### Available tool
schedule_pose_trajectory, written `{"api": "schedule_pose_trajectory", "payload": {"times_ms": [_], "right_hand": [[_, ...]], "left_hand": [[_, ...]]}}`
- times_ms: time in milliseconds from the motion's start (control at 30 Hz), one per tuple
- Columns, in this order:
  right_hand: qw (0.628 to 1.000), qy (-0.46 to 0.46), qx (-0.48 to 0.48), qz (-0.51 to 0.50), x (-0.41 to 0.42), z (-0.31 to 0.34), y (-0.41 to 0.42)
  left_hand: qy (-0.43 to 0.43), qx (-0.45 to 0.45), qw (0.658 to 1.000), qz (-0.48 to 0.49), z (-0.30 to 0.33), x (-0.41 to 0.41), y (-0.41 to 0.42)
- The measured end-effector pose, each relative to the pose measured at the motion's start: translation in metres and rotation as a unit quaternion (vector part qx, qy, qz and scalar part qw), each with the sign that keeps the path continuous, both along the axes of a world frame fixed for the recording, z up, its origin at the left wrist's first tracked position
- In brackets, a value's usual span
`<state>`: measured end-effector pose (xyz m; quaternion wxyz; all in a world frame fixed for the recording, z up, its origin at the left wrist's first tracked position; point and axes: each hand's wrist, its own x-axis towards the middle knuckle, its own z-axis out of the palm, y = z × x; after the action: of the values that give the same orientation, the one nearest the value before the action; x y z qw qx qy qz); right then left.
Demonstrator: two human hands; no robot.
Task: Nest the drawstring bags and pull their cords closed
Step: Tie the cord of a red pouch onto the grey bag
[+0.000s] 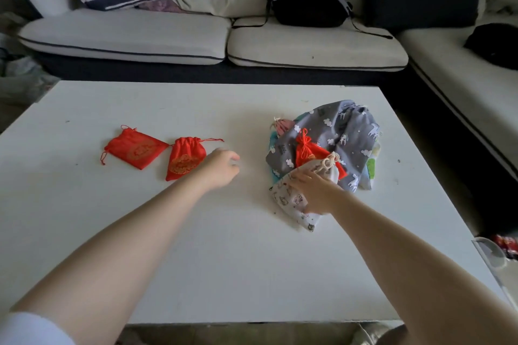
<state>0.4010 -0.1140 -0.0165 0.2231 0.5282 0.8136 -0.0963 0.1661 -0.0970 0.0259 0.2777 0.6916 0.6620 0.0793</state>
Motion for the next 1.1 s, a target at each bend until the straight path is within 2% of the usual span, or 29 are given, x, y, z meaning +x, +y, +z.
{"api": "schedule_pose_trajectory", "payload": {"times_ms": [200,267,367,433,533,633,767,833,867,933,967,1000,1100], "right_hand": [[0.996,0.028,0.031,-0.073,-0.011,-0.007,0.025],[0.987,0.084,0.094,-0.097,-0.027,0.002,0.035],[0.955,0.217,0.168,-0.117,-0.052,0.013,0.047],[0.944,0.272,0.145,-0.116,-0.065,0.014,0.055],[0.945,0.296,0.085,-0.112,-0.081,0.009,0.062],[0.938,0.310,0.034,-0.152,-0.089,0.003,0.065],[0.927,0.290,-0.033,-0.234,-0.100,-0.010,0.067],[0.896,0.315,-0.064,-0.306,-0.104,-0.021,0.067],[0.863,0.346,-0.083,-0.360,-0.106,-0.023,0.065],[0.782,0.420,-0.111,-0.446,-0.107,-0.027,0.063],[0.750,0.450,-0.132,-0.466,-0.105,-0.028,0.062],[0.728,0.468,-0.147,-0.478,-0.103,-0.027,0.059],[0.698,0.483,-0.202,-0.489,-0.099,-0.022,0.048]], "left_hand": [[0.048,-0.001,0.997,0.059,-0.036,-0.040,0.033],[0.081,0.005,0.994,0.073,-0.050,-0.054,0.043],[0.130,-0.023,0.988,0.076,-0.064,-0.069,0.053],[0.135,-0.071,0.984,0.095,-0.071,-0.076,0.056],[0.135,-0.127,0.979,0.081,-0.084,-0.083,0.056],[0.144,-0.115,0.982,0.031,-0.088,-0.079,0.051],[0.090,-0.084,0.989,-0.078,-0.092,-0.057,0.040],[0.031,-0.082,0.987,-0.133,-0.094,-0.042,0.030],[-0.034,-0.091,0.986,-0.138,-0.095,-0.035,0.026],[-0.175,-0.155,0.969,-0.085,-0.089,-0.022,0.019],[-0.216,-0.183,0.957,-0.057,-0.086,-0.019,0.017],[-0.227,-0.196,0.953,-0.048,-0.083,-0.016,0.015],[-0.259,-0.229,0.937,-0.041,-0.075,-0.012,0.009]]}}
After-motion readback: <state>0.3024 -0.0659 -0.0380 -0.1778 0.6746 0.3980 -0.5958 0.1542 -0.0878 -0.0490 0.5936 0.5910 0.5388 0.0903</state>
